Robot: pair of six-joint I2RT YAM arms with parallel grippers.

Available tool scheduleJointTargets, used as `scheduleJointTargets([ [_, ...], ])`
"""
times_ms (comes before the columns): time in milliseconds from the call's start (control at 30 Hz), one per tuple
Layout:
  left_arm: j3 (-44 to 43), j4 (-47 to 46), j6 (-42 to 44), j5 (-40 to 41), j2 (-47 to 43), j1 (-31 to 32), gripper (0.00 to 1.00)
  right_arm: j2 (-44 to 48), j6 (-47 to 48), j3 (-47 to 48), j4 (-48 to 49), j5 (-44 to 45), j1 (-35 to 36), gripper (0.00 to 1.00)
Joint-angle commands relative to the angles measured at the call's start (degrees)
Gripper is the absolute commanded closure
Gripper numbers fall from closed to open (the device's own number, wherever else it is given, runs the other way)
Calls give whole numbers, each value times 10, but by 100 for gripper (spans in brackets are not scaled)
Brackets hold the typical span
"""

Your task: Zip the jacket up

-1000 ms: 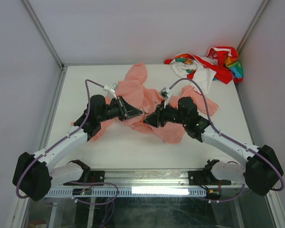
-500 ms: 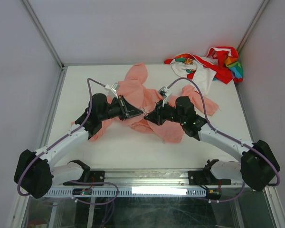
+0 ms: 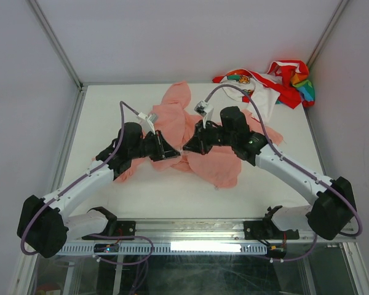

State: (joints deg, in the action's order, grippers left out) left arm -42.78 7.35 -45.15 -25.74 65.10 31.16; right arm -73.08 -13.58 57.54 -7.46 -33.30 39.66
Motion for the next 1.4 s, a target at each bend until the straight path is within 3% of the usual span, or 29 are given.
scheduleJointTargets([
  [0, -26, 46, 81, 14, -21, 10, 100, -36, 21, 78, -48, 5, -2, 100],
  [367, -29, 87, 142, -19, -58, 79, 100, -218, 29, 224, -95, 58, -13, 100],
  [533, -20, 142, 152, -17, -94, 105, 100, -294, 10, 267, -121, 138, -57, 100],
  [800, 12, 299, 105, -18, -185, 118, 100, -298, -38, 294, -49, 196, -181, 100],
  [933, 5, 375, 100, 10, -209, 118, 100, -285, -19, 297, -43, 140, -187, 100],
  [1033, -23, 381, 88, 77, -208, 119, 82, -250, -21, 256, -22, 62, -179, 100],
  [1167, -88, 339, 86, 171, -172, 116, 58, -183, -3, 204, -19, 22, -149, 100],
  [1367, -111, 177, 87, 230, -94, 86, 43, -85, -11, 148, -15, -8, -117, 100],
])
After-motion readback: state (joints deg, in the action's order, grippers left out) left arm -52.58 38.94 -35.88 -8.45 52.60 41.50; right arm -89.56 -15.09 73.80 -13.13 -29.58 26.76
